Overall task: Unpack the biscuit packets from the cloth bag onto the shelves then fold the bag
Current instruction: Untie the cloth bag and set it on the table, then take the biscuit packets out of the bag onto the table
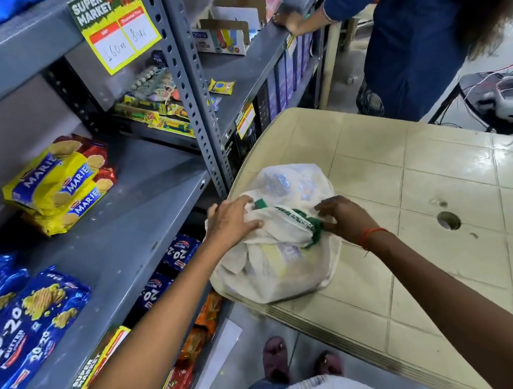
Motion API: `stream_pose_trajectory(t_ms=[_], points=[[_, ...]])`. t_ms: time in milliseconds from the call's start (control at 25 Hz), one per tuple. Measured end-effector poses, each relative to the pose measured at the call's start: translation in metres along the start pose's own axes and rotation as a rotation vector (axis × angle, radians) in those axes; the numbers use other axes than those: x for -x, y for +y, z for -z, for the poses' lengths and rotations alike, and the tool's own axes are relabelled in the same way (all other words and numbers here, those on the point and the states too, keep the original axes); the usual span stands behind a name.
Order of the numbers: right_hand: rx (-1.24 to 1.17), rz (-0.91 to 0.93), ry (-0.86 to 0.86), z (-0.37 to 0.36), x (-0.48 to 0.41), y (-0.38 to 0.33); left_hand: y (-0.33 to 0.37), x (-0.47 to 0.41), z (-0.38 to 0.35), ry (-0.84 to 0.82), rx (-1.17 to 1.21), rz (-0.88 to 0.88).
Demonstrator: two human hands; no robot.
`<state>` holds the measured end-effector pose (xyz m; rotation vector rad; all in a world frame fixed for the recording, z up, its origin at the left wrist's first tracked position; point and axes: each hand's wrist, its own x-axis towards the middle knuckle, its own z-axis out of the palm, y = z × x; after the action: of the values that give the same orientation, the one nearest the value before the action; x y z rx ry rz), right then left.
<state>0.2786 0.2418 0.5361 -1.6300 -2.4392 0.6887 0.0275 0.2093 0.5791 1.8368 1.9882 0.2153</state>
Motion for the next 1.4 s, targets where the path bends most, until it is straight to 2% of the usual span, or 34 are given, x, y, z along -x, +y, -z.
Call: stream_pose_trajectory(t_ms=[120, 160, 240, 320, 400, 440, 520, 560, 600, 680, 720, 800, 880, 920, 960, 1000, 1080, 1120, 1160, 1240, 1320, 1400], points=[[-0.136, -0.317, 0.412, 0.022, 0.003, 0.022, -0.027, -0.008, 0.016, 0.197, 0.15, 0.17], [-0.186, -0.441, 0.475, 0.031, 0.002, 0.032, -0.041, -0.009, 0.02, 0.244, 0.184, 0.217], [-0.217, -0.565, 0.443, 0.037, -0.002, 0.04, -0.056, -0.011, 0.024, 0.182, 0.152, 0.265], [-0.178, -0.452, 0.437, 0.026, -0.006, 0.024, -0.046, -0.011, 0.018, 0.154, 0.032, 0.222], [-0.124, -0.189, 0.457, 0.008, -0.009, -0.003, -0.02, -0.012, 0.005, 0.308, 0.009, 0.018], [-0.071, -0.031, 0.415, -0.001, -0.01, -0.016, -0.008, -0.013, -0.002, 0.324, 0.004, -0.125], [0.151, 0.244, 0.267, -0.023, -0.011, -0.031, 0.006, -0.016, -0.016, 0.199, -0.159, -0.348], [0.248, 0.315, 0.2, -0.03, -0.011, -0.034, 0.006, -0.021, -0.021, 0.111, -0.268, -0.365], [0.296, 0.34, 0.165, -0.031, -0.009, -0.038, 0.002, -0.029, -0.024, 0.023, -0.322, -0.302], [0.279, 0.393, 0.19, -0.032, 0.0, -0.038, -0.007, -0.045, -0.022, -0.08, -0.2, -0.128], [0.243, 0.431, 0.2, -0.033, 0.006, -0.036, -0.009, -0.053, -0.016, -0.064, -0.101, -0.074], [0.232, 0.459, 0.116, -0.032, 0.023, -0.038, -0.013, -0.069, 0.001, 0.138, 0.066, 0.038], [0.221, 0.358, -0.163, -0.03, 0.035, -0.044, -0.009, -0.074, 0.015, 0.356, 0.216, 0.178], [0.175, 0.255, -0.321, -0.032, 0.039, -0.044, -0.005, -0.069, 0.016, 0.389, 0.224, 0.179], [0.112, 0.163, -0.37, -0.034, 0.041, -0.042, -0.002, -0.061, 0.012, 0.386, 0.157, 0.087], [0.032, 0.087, -0.306, -0.031, 0.039, -0.042, -0.002, -0.051, 0.001, 0.355, 0.062, -0.083], [-0.052, 0.003, -0.018, -0.033, 0.028, -0.039, -0.007, -0.024, -0.024, 0.22, -0.08, -0.477], [-0.056, -0.015, 0.052, -0.035, 0.022, -0.038, -0.011, -0.015, -0.033, 0.101, -0.125, -0.569], [-0.044, -0.03, 0.04, -0.036, 0.016, -0.039, -0.016, -0.012, -0.037, -0.03, -0.186, -0.537], [-0.018, -0.145, -0.095, -0.041, 0.008, -0.034, -0.027, -0.018, -0.036, -0.231, -0.41, -0.298], [-0.048, -0.325, -0.224, -0.04, 0.001, -0.025, -0.042, -0.02, -0.032, -0.36, -0.667, -0.136], [-0.016, -0.403, -0.366, -0.038, 0.0, -0.015, -0.053, -0.01, -0.037, -0.446, -0.815, -0.07]])
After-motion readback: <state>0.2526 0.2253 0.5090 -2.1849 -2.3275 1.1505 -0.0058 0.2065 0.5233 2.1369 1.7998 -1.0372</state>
